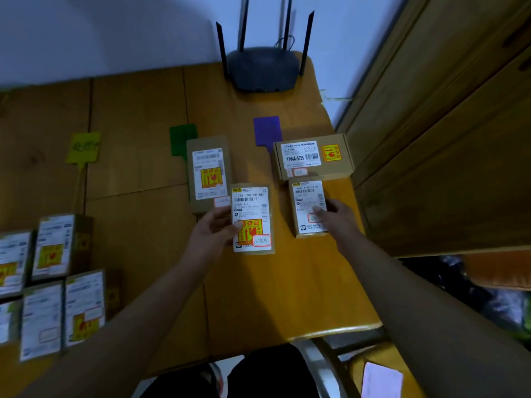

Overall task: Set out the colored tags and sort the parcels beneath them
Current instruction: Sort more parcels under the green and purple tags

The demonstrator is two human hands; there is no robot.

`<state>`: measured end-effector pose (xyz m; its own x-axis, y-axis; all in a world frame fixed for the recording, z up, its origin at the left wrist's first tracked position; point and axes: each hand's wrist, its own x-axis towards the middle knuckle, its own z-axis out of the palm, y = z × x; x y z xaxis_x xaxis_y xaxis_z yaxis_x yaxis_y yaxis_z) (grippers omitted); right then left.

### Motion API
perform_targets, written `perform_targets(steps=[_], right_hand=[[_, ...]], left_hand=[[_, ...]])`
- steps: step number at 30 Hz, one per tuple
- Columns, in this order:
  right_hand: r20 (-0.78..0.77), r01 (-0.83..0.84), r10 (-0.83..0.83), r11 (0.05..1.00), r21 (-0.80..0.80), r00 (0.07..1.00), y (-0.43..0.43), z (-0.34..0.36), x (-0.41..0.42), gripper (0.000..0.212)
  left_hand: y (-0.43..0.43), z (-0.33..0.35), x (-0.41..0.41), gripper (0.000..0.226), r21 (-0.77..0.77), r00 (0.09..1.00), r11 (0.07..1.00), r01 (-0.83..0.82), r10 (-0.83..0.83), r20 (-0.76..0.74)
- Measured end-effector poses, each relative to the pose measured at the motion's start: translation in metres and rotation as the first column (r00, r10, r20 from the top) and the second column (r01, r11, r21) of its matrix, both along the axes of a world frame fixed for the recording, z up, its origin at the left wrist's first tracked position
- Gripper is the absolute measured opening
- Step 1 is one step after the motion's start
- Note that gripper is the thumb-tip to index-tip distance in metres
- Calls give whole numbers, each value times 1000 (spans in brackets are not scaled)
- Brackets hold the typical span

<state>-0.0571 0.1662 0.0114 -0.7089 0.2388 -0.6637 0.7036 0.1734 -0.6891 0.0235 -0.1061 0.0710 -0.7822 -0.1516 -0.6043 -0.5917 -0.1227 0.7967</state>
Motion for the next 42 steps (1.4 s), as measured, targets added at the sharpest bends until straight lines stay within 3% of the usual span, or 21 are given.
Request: perform_targets(steps=[3,4,6,9,11,16,25,32,36,42], right_hand=[[-190,36,34,934,355,981,-12,19,8,51],[-289,53,62,925,376,955,-19,26,12,46],[-400,-8,105,971,237,911,-39,42,17,35],[-329,-244,206,966,-80,922,-77,69,19,38],[-297,-344,283,923,-175,912,-101,82,23,46],[-371,-412,349,905,-104,860,-138,97,37,54],[-382,-412,308,882,-228,871,-171,109,56,53],[-238,-406,371,906,-117,897,-172,76,84,53],[-169,-403,390,914,-51,905,-168,46,99,49],[-111,-405,401,914,-19,909,-167,11,94,48]], left_hand=[[-1,6,2,45,6,1000,1000,-15,15,-1],[-1,8,3,46,10,1000,1000,-23,23,-3],[-5,13,5,47,13,999,999,-31,31,-15],[-14,19,9,47,11,998,999,-49,50,-49],[-22,21,13,45,17,995,997,-70,71,-73],[-52,33,26,47,57,987,992,-109,115,-114],[-90,53,48,38,54,984,996,-68,76,-164],[-93,23,73,24,-11,998,998,-60,60,-14],[-81,-10,82,36,-21,996,998,-53,55,75],[-73,-48,70,35,-60,986,998,-28,37,161]])
